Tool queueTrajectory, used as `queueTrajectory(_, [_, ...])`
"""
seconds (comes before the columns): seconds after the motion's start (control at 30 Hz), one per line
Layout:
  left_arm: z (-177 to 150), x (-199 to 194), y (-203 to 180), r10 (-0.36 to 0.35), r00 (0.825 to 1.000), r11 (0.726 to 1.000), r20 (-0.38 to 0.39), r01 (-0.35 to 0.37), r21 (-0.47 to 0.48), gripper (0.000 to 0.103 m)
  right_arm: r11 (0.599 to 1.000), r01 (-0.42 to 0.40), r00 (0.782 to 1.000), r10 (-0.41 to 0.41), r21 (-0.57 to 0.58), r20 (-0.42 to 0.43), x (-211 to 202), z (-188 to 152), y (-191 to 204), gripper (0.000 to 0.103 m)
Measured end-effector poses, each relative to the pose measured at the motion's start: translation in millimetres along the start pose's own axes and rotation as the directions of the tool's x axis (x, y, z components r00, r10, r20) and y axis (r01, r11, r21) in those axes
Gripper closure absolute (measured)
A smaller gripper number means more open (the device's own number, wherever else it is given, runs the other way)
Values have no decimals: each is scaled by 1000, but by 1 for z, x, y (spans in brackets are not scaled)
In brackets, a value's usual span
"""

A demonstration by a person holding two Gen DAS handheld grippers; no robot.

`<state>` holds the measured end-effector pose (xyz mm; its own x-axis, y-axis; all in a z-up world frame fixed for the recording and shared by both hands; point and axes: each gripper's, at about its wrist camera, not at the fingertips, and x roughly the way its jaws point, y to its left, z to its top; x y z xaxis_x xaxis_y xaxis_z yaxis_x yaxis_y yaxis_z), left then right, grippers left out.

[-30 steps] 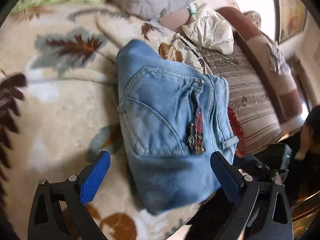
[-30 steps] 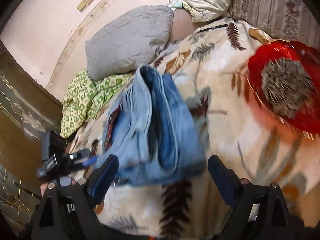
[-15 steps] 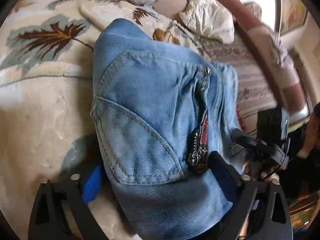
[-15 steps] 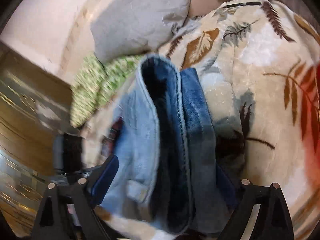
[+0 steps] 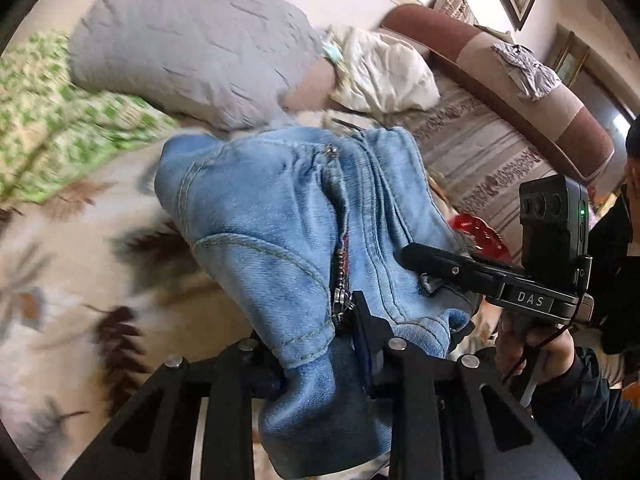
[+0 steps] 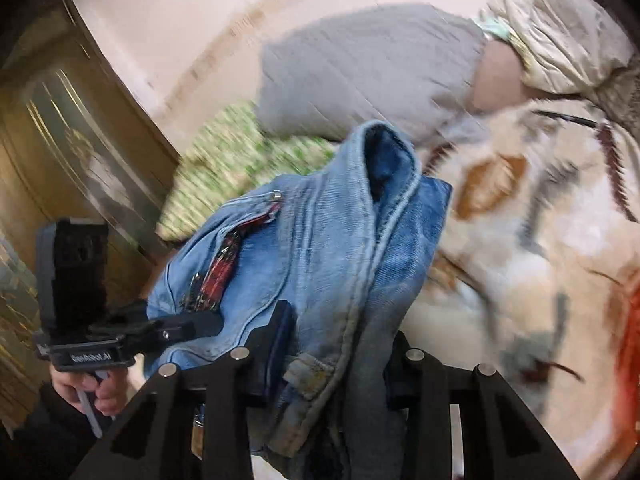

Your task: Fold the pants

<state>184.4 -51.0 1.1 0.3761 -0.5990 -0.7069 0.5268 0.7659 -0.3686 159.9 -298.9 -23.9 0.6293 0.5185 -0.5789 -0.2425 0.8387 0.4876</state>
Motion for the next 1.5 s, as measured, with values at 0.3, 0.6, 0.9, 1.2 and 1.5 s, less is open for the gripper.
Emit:
queueTrajectory(0.3, [-65, 72, 80, 85, 989, 982, -122, -104, -157, 30, 989, 111, 970, -87, 94, -227, 101, -48, -32, 39])
queueTrajectory(0.6, [-78, -27, 53, 131, 990, 990, 52, -133, 52, 3, 994, 32, 971, -6, 107, -238, 41, -32, -19, 29])
queueTrajectory(0.9, [-112, -20, 26, 182, 982, 944, 56, -190, 271, 5, 976, -118, 956, 162, 185, -246, 30, -47, 9, 31])
queueTrajectory(1.2, [-121, 18, 18, 279, 960, 894, -10, -256, 368, 67, 972, -99, 944, 159, 212, -289, 60, -59, 12, 76])
queueTrajectory(1.5, [-134, 27, 7, 287, 957, 861, -32, -243, 447, 81, 999, -6, 961, 14, 32, -275, 40, -62, -9, 82])
